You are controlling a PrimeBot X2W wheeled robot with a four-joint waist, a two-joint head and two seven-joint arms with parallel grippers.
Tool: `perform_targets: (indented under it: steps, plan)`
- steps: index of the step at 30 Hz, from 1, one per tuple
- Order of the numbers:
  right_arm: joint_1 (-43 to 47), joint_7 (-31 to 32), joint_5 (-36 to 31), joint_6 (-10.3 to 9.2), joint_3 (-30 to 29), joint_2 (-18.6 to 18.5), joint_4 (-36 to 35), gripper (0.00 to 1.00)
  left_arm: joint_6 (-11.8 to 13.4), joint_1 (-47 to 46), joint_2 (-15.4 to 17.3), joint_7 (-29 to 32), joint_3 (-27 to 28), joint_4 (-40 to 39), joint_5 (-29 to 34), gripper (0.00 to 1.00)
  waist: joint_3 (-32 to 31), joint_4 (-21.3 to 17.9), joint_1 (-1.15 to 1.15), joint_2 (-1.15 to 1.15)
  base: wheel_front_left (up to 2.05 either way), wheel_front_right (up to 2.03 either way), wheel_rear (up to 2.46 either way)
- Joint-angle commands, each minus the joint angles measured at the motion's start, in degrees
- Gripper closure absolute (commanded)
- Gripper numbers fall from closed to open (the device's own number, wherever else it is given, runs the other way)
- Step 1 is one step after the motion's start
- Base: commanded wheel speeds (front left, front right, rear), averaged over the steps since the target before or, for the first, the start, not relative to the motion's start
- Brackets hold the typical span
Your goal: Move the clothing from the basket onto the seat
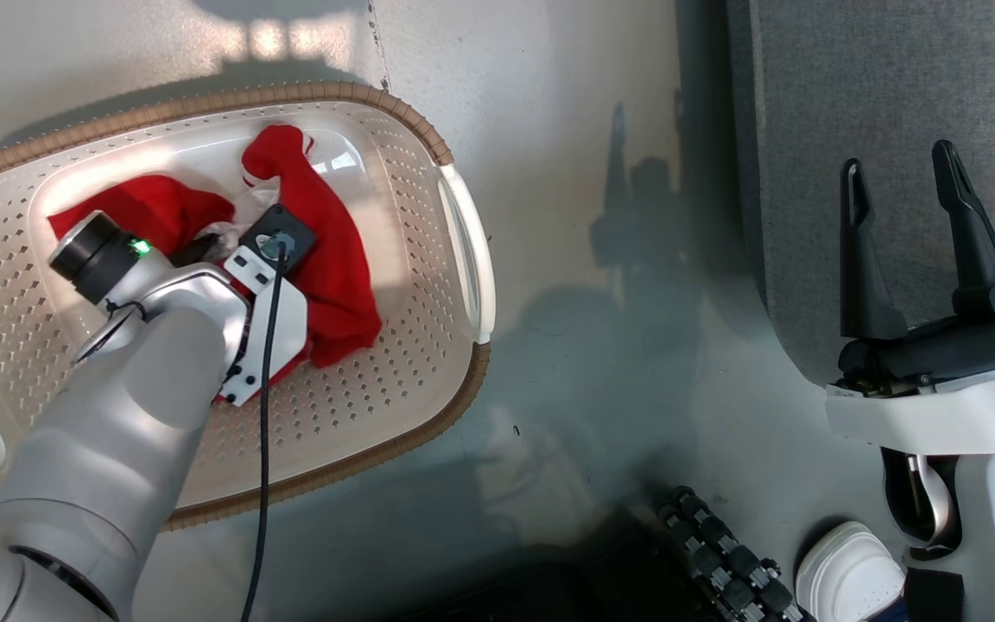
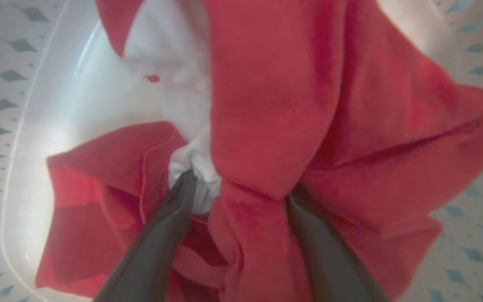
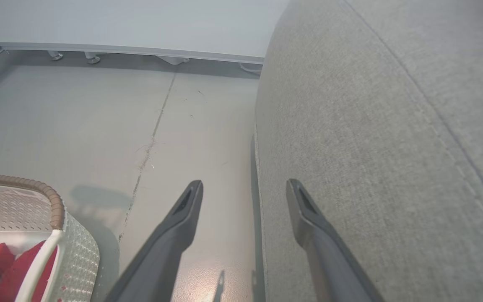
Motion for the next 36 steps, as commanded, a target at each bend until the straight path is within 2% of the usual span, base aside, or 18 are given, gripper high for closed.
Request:
perform_targets:
  steps: [1, 4, 10, 12, 13, 25, 31, 36]
  plan:
    - [0.11, -0.01, 0.02, 0.01, -0.39, -0.12, 0.27, 0.0, 1.05, -1.1, 1.32, 0.95, -0.22, 0.42, 0.24, 0.0, 0.18, 0.1, 0.0, 0.0, 0.0, 0.0, 0.0]
    - [0.03, -0.01, 0.02, 0.01, -0.3, -0.12, 0.31, 0.0, 2.22, -1.17, 2.05, 2.36, -0.41, 0.49, 0.24, 0.0, 0.47, 0.22, 0.0, 0.0, 0.0, 0.0, 0.0]
    - [-0.55, -0.01, 0.53, 0.02, 0.12, -0.11, 0.36, 0.0, 1.99, -0.74, 3.12, 4.62, 0.04, 0.82, -1.2, 0.0, 0.88, 0.4, 0.0, 0.0, 0.0, 0.0, 0.0]
    - [-0.78, -0.01, 0.53, 0.02, 0.25, -0.11, 0.48, 0.0, 1.76, -0.57, 3.34, 5.09, 0.02, 0.88, -1.38, 0.93, 0.9, 0.37, 0.0, 0.0, 0.0, 0.0, 0.0]
    - [-0.92, -0.01, 0.6, 0.02, 0.28, -0.11, 0.52, 0.0, 1.6, -0.49, 3.36, 5.36, -0.08, 0.88, -1.5, 1.0, 0.89, 0.35, 0.0, 0.0, 0.0, 0.0, 0.0]
    - [-4.08, -0.02, 2.06, 0.01, 1.37, -0.17, 1.43, 0.0, -0.52, 0.72, 2.78, 2.22, -0.52, 0.41, -2.87, 1.0, -1.57, -1.18, 0.0, 0.0, 0.0, 0.0, 0.0]
    - [-4.5, -0.01, 1.16, 0.01, 0.59, -0.17, 2.16, 0.0, 0.07, 2.87, 1.11, -1.74, -0.13, 0.24, -4.02, 1.0, -6.42, -0.43, 0.0, 0.0, 0.0, 0.0, 0.0]
    - [-3.78, -0.02, 1.93, 0.01, -0.68, -0.17, 2.99, 0.0, 0.29, 5.52, -0.53, -8.38, 0.21, 0.24, -5.06, 1.0, -12.81, 0.58, 0.0, 0.0, 0.0, 0.0, 0.0]
